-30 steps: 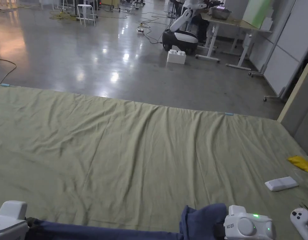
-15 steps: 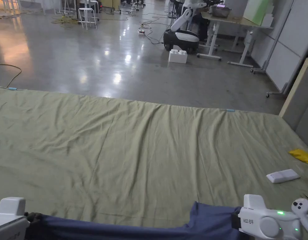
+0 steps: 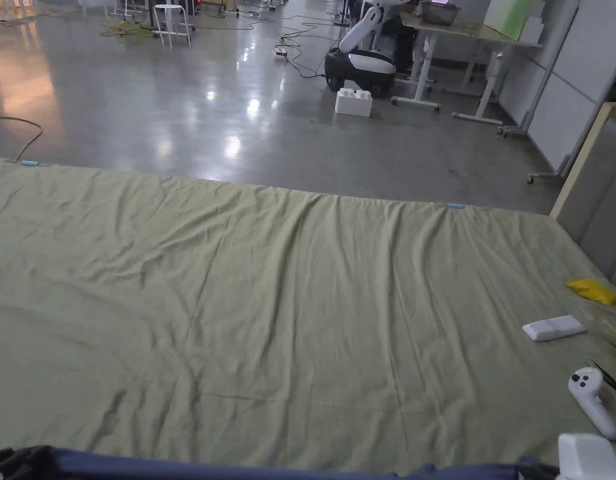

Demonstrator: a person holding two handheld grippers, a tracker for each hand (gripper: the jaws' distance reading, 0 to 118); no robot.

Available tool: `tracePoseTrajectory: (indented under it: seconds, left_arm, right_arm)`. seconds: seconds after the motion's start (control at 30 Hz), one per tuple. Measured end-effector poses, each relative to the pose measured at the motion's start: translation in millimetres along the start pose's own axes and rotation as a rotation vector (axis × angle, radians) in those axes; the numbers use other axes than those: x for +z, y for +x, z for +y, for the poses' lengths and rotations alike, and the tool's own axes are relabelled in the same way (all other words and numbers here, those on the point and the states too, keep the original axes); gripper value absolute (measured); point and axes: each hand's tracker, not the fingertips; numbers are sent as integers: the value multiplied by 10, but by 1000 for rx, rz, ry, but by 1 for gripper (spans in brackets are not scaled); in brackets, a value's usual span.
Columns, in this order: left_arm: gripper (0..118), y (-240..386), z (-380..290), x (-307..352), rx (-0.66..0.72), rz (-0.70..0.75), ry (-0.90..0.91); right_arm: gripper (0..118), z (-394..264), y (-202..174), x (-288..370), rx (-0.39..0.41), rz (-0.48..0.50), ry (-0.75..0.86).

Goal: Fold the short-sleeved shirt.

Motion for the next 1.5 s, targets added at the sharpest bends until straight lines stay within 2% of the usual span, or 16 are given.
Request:
tracePoseTrajectory:
  seconds: [0.07,0.2,0.3,0.53,0.67,0.7,0.77,0.8,0.83,0.87,0.93,0.97,1.1,1.27,1.4,1.5]
  left_arm:
    - [5,-74,-261,143,14,-1,-38]
    - [5,-130,-612,245,23,0,-113]
    - [5,-135,-775,192,-7,12,-180]
    - [5,-11,-969,-171,-160,83,-339]
    - [6,73,-1016,-197,-192,100,-324]
    - [7,70,-1015,-195,-187,103,-322]
    - [19,90,-997,-152,-174,112,-317]
    - [22,102,-968,-119,-162,116,-303]
    - [22,114,-936,-96,-150,120,-283]
    - [36,127,-900,-72,-135,121,-255]
    - [65,152,-786,-50,-100,96,-179]
    - [66,184,-722,-24,-89,77,-138]
    - [66,407,-433,15,-100,71,3]
    - [66,742,-164,22,-146,114,195]
    - [66,921,49,54,-110,140,375]
    - [65,1044,186,96,-121,185,472]
  right_arm:
    - [2,-215,29,45,-19,10,-47]
    - [2,-576,16,68,10,-6,-139]
    - [2,-785,2,-4,17,-14,-180]
    - [2,-1103,-169,-369,102,-69,-260]
    - [3,-1215,-241,-483,117,-88,-248]
    - [7,-1228,-243,-481,121,-98,-231]
    - [30,-1194,-297,-439,133,-114,-238]
    - [37,-1115,-333,-357,135,-145,-256]
    - [37,-1060,-350,-291,142,-159,-254]
    - [56,-999,-366,-230,148,-162,-246]
    - [88,-834,-391,-101,127,-167,-160]
    - [90,-734,-417,-30,119,-168,-104]
    - [90,-387,-567,83,91,-160,77]
    - [90,-89,-932,205,105,-161,356]
    - [89,91,-1184,290,53,-160,544]
    - [79,233,-1323,369,17,-152,665]
